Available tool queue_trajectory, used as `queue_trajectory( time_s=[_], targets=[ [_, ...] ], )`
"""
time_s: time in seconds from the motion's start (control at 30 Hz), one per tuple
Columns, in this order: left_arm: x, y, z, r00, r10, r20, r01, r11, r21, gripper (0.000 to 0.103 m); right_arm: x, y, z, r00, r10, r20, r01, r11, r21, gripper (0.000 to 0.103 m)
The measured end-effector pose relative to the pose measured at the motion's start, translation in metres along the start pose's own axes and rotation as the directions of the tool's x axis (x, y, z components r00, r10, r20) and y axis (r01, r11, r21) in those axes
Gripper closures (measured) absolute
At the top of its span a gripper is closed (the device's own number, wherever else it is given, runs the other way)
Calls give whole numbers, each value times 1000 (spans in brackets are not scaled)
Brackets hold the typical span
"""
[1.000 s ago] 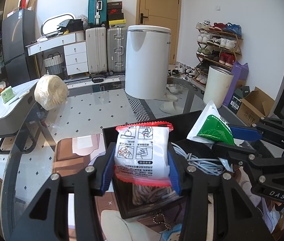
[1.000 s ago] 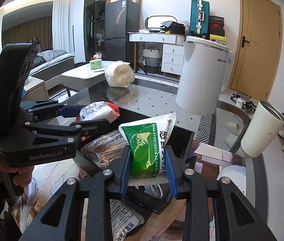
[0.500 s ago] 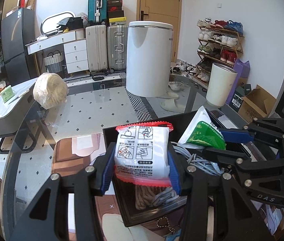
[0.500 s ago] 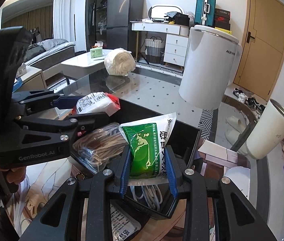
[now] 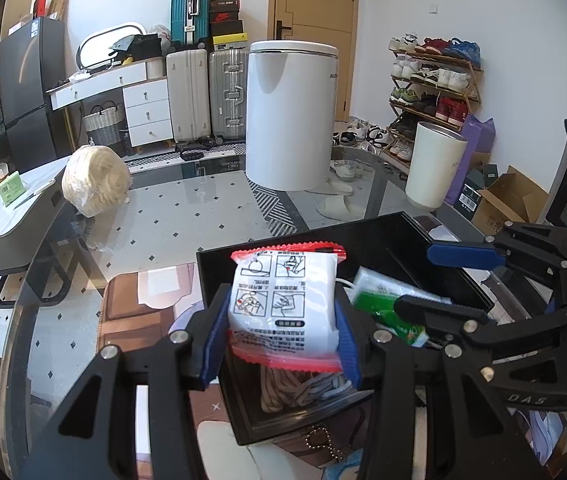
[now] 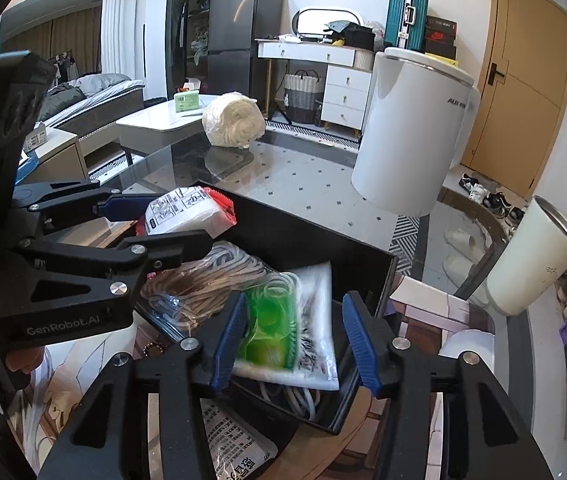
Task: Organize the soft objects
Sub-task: 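Open both grippers to drop the snack packet and green sachet into the box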
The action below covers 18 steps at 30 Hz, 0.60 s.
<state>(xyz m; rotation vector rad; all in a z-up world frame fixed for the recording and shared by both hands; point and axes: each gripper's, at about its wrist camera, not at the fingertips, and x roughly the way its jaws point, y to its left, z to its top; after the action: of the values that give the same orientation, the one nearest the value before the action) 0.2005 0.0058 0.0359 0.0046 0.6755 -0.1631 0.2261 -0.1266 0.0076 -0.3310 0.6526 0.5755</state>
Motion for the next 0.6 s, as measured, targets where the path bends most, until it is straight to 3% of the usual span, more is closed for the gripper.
queue_trajectory(
  time_s=[0.13, 0.3, 0.43, 0.5, 0.6],
  targets=[
    [-1, 0, 0, 1000, -4, 1, 4, 1000, 2, 56, -7, -3, -2, 1000, -14, 11, 14, 1000, 7, 49],
    [5, -2, -1, 1000, -9, -23, 10, 1000, 9, 53, -17, -8, -7, 998, -52, 33, 51, 998, 26, 17],
    [5, -5, -1, 999, -8, -32, 8, 1000, 12, 42, -26, -11, -11, 996, -73, 52, 71, 997, 43, 14],
    [2, -5, -2, 999, -21, -31, 21, 1000, 5, 34, -31, -13, -13, 995, -83, 58, 80, 995, 54, 6],
    [-6, -5, -4, 999, -52, -16, 52, 999, -11, 16, -39, -17, -17, 994, -82, 73, 76, 994, 78, 5]
  ],
)
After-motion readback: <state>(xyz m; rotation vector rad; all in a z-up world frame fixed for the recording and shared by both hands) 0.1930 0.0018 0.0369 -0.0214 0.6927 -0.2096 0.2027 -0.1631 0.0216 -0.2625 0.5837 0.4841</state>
